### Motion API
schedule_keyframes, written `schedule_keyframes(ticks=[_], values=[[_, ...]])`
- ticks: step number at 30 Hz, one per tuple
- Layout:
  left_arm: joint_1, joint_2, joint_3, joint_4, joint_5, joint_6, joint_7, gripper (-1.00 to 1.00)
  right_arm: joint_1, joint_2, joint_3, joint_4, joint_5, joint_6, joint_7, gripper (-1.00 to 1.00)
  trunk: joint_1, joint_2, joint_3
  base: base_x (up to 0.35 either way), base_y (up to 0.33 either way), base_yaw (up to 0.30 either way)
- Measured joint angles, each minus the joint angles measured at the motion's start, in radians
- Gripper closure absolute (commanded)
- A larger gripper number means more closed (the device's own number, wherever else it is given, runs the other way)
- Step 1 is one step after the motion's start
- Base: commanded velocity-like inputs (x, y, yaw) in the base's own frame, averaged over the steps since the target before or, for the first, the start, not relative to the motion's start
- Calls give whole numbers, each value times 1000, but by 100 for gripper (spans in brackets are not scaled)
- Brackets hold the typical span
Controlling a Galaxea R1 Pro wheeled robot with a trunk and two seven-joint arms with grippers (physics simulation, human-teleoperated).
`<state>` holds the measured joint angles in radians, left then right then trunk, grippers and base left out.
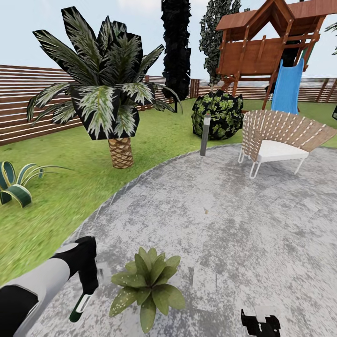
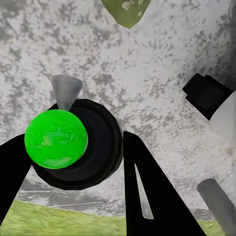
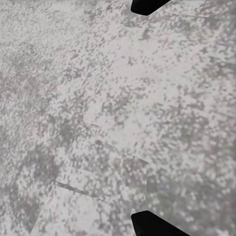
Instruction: Pick up the pesticide atomizer in the garden and spray insectifuge to fully cover both potted plants in the garden.
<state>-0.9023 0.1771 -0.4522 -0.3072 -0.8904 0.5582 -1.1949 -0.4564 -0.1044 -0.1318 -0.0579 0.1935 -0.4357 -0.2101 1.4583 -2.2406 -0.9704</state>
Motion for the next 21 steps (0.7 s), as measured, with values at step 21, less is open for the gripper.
schedule_keyframes(ticks=[21], values=[[14, -43, 2, -13, -5, 1, -2, 100, 0, 0, 0, 0, 0, 0, 0, -100, 0, 0, 0, 0, 0, 0]])
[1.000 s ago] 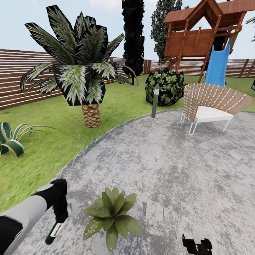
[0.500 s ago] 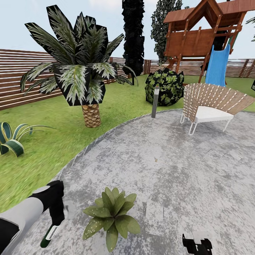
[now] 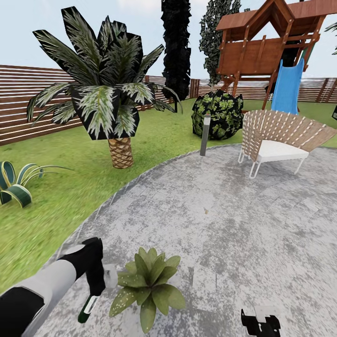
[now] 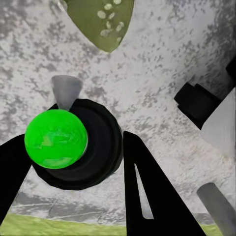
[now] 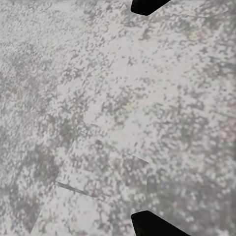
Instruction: Pick up the pesticide atomizer in the garden and spray insectifuge to fully cover both potted plants in the garden.
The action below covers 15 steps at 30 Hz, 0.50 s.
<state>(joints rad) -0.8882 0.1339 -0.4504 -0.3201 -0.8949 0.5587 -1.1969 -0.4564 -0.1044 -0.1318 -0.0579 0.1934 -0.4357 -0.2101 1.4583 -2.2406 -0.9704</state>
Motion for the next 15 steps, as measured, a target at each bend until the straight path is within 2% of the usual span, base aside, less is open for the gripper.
schedule_keyframes(ticks=[3, 10, 15], values=[[0, -13, -2, -2, -2, -3, -4, 100, 0, 0, 0, 0, 0, 0, 0, -100, 0, 0, 0, 0, 0, 0], [0, -12, 1, -1, 0, 2, -7, 100, 0, 0, 0, 0, 0, 0, 0, -100, 0, 0, 0, -1, -2, 0], [0, -13, 1, -3, 5, 5, -5, 100, 0, 0, 0, 0, 0, 0, 0, -100, 0, 0, 0, -126, -180, 5]])
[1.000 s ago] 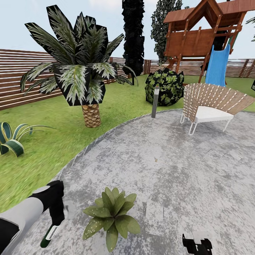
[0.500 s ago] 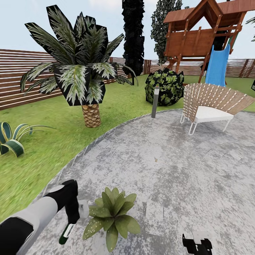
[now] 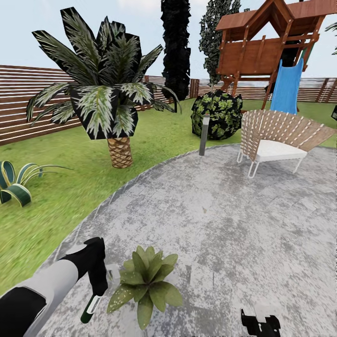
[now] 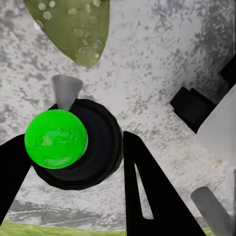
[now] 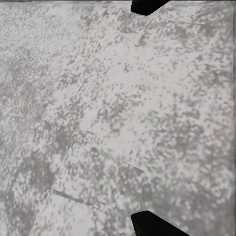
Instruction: Pick up the pesticide atomizer in the garden and spray insectifuge to fully cover both potted plants in the garden.
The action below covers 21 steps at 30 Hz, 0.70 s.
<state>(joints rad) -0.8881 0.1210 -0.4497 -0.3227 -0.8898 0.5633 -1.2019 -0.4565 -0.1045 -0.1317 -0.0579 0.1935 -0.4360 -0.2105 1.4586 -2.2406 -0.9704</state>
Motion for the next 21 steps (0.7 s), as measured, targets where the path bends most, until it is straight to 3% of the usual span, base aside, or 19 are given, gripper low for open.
schedule_keyframes(ticks=[12, 21], values=[[0, -1, 1, -1, 2, 2, 5, 100, 0, 1, 0, 0, 0, 0, 0, -100, 0, 0, 0, -84, -258, 228], [0, -2, 2, 0, 0, 4, 8, 100, 0, 1, 0, 0, 0, 0, 0, -100, 0, 0, 0, -187, -208, 33]])
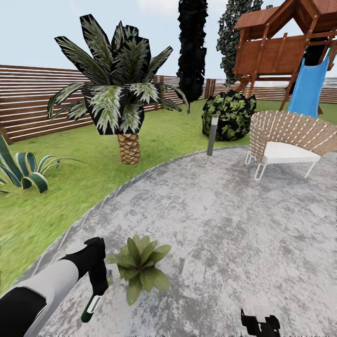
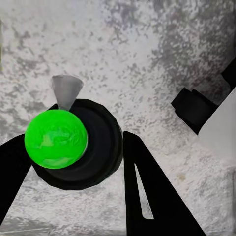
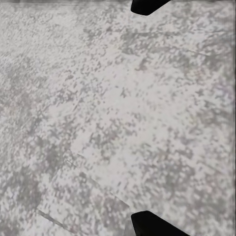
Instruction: Pick up the pesticide atomizer in the garden and spray insectifuge to fully cover both potted plants in the garden.
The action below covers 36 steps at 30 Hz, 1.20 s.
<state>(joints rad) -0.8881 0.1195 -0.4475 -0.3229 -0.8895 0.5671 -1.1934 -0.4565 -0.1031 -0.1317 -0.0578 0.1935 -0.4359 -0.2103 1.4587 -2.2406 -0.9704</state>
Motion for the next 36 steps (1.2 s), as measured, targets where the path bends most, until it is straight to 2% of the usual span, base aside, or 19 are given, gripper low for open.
schedule_keyframes(ticks=[11, 14, 17, 19, 22, 24, 30, 36], values=[[3, 3, -1, 15, 4, 2, -1, 100, 0, 0, 0, 0, 0, 0, 0, -100, 0, 0, 0, -10, -7, 242], [26, -1, -2, 15, 4, 2, 0, 100, 0, -1, 0, 0, 0, -1, 0, -100, 0, 0, 0, 0, 0, 28], [46, -6, -1, 15, 4, 2, 39, 100, 0, -3, 0, 1, 0, 0, 0, -100, 0, 0, 0, 0, 0, 5], [49, -7, 7, 12, 4, 3, 72, 100, 0, -3, 0, 1, 1, 0, 0, -100, 0, 0, 0, 0, 0, 1], [50, -9, 49, 3, 5, 4, 79, 100, 0, -3, 0, 1, 1, 0, 0, -100, 0, 0, 0, 0, 0, 0], [49, -19, 62, 1, 5, 7, 80, 100, 0, -3, 0, 1, 1, 0, 0, -100, 0, 0, 0, 0, 0, 0], [40, -23, 67, 0, 4, 20, 78, 100, 0, -2, 0, 1, 2, 0, 0, -100, 0, 0, 0, 9, -10, 0], [41, -23, 68, 1, 5, 21, 78, 100, 0, -1, 0, 1, 2, 0, 0, -100, -1, 0, 0, 160, -191, 0]])
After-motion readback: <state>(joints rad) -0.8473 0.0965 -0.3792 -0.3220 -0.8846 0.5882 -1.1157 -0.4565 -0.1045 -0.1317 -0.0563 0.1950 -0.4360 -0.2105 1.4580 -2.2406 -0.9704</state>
